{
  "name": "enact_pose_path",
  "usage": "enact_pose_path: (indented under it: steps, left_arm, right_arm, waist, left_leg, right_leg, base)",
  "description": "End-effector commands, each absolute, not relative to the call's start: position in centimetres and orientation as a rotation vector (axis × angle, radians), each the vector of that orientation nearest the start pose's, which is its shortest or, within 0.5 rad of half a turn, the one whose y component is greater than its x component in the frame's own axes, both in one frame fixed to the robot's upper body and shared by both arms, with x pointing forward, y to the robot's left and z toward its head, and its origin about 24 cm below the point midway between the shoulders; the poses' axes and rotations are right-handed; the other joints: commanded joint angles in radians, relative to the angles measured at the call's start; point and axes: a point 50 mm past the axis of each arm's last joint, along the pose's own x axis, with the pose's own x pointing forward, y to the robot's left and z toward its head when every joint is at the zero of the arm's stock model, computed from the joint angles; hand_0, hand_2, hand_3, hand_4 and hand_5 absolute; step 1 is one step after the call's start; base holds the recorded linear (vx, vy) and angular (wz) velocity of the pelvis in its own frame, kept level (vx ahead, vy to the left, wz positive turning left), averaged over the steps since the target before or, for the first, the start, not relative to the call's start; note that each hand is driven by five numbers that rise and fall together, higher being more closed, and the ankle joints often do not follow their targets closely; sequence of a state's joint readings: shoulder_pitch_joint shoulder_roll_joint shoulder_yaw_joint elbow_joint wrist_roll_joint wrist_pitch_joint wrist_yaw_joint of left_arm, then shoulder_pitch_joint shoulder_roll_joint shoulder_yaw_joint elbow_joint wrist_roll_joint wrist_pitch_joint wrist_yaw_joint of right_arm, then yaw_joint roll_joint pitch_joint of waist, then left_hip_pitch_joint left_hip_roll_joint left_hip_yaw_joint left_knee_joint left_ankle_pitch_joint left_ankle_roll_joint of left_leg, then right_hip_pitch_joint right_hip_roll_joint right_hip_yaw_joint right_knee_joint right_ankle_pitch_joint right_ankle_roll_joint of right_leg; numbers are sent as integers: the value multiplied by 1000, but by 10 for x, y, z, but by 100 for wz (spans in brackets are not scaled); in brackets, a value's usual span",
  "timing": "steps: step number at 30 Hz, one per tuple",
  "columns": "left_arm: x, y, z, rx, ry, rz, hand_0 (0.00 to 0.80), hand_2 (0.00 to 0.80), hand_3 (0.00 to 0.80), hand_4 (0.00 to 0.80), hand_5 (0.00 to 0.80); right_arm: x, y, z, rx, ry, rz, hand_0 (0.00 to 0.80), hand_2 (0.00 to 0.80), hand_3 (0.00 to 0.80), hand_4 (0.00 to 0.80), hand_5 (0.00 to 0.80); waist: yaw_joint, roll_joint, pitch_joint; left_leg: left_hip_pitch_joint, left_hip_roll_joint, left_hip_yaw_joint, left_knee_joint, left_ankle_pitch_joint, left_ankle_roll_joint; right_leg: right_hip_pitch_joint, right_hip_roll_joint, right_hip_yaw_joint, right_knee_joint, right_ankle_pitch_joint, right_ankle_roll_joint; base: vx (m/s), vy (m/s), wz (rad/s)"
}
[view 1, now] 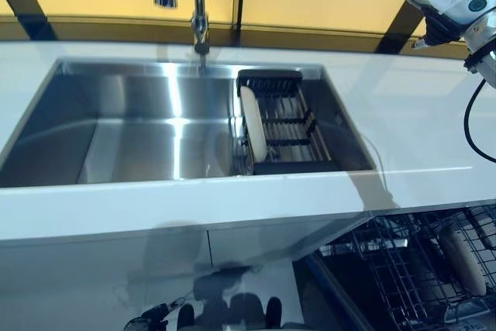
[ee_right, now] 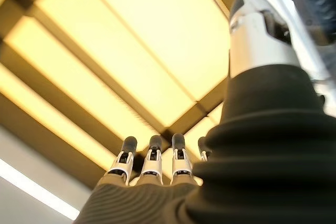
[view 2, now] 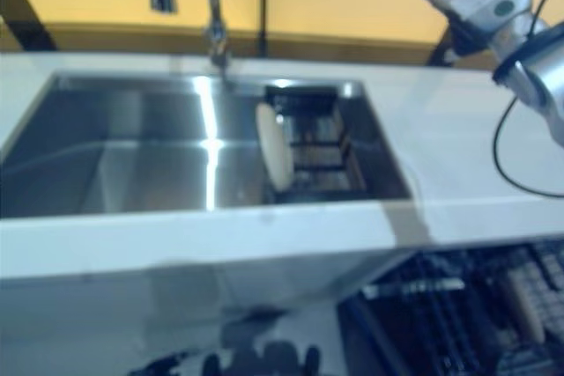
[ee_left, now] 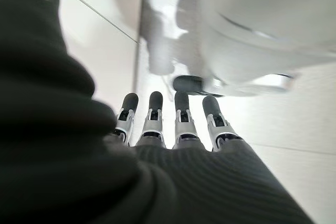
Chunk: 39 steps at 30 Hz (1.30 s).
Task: Take plates into dishwasher
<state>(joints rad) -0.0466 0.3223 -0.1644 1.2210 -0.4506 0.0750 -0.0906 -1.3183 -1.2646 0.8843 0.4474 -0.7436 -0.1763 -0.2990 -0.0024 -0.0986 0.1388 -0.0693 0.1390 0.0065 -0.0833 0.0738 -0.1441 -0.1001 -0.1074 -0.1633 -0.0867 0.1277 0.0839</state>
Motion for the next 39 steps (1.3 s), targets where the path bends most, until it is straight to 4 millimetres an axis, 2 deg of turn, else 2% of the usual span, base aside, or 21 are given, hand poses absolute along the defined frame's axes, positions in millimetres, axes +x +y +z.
enact_pose_path:
  steps: [1,7,13,31,39]
  left_arm:
    - [140,268,-137,-75,1084,257,0,0,0,0,0]
    - [144,269,-134,-95,1054,243,0,0,0,0,0]
    - [144,269,-134,-105,1038,237,0,0,0,0,0]
    - [144,270,-133,-111,1026,263,0,0,0,0,0]
    - [145,272,-132,-131,1006,287,0,0,0,0,0]
  right_arm:
    - [323,-234,399,-2212,-886,-424,0,0,0,0,0]
    - [331,-211,395,-2236,-954,-356,0,0,0,0,0]
    - [335,-198,394,-2247,-982,-326,0,0,0,0,0]
    - [332,-159,396,-2252,-1073,-253,0,0,0,0,0]
    - [331,-146,387,-2264,-1093,-181,0,0,0,0,0]
  waist:
    - [34,-28,90]
    - [60,-15,133]
    - [77,-5,150]
    - [93,-20,154]
    - [104,-23,160]
  left_leg:
    - [-25,7,-13,-4,13,29]
    - [-66,-12,-26,-4,29,30]
    - [-78,-20,-30,-4,34,31]
    - [-79,-25,-31,-4,30,32]
    - [-84,-27,-32,-4,31,34]
  right_leg:
    - [13,-58,25,-1,-4,88]
    - [-10,-66,-11,-1,4,88]
    - [-13,-76,-30,-1,3,89]
    - [-2,-75,-42,-1,-5,90]
    - [-2,-76,-52,-1,-7,89]
  base:
    - [-40,24,22]
    - [-48,35,13]
    - [-15,12,3]
    - [-2,7,2]
    - [0,0,0]
